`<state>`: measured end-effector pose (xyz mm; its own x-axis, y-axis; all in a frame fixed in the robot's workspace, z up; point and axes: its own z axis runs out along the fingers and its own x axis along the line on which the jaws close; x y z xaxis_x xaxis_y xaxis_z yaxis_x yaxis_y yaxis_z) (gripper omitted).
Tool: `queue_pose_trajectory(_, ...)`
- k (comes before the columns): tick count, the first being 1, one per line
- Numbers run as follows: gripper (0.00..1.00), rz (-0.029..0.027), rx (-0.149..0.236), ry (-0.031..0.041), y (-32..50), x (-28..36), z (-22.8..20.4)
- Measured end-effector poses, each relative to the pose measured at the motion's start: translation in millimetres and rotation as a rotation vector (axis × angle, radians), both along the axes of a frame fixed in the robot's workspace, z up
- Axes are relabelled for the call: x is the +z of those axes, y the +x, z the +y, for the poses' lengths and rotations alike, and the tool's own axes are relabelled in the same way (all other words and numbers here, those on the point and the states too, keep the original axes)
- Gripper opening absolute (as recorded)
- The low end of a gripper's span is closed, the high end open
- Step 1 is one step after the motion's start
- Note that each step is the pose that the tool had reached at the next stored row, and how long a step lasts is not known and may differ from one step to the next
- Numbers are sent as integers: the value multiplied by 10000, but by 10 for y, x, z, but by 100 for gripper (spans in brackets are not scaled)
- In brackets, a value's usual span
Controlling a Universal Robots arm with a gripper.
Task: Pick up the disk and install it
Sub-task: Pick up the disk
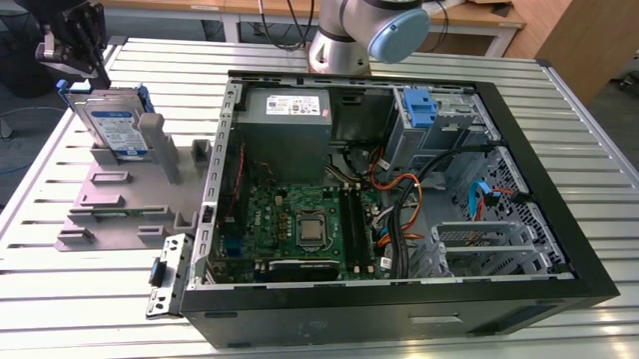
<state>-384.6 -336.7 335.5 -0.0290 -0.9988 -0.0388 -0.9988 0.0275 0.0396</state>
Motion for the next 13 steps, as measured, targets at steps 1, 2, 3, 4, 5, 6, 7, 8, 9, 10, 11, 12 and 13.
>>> queue_pose_trajectory(1, 11, 0, 0, 0, 0, 0, 0)
queue_pose_trajectory(2, 11, 0, 0, 0, 0, 0, -1)
queue_pose_trajectory(3, 11, 0, 0, 0, 0, 0, -1)
queue_pose_trajectory(4, 11, 0, 0, 0, 0, 0, -1)
queue_pose_trajectory(5, 11, 0, 0, 0, 0, 0, -1)
queue_pose_trajectory(6, 11, 0, 1, 0, 0, 0, -1)
queue_pose_trajectory(7, 11, 0, 0, 0, 0, 0, -1)
queue_pose_trajectory(8, 17, 0, 1, 0, 0, 0, -1)
queue_pose_trajectory(9, 17, 0, 0, 0, 0, 0, -2)
queue_pose_trajectory(10, 23, 0, 0, 0, 0, 0, -2)
queue_pose_trajectory(11, 29, 0, 0, 1, 0, 0, -2)
queue_pose_trajectory(12, 29, 0, 0, 0, 0, 0, -2)
queue_pose_trajectory(13, 35, 0, 1, 0, 0, 0, -2)
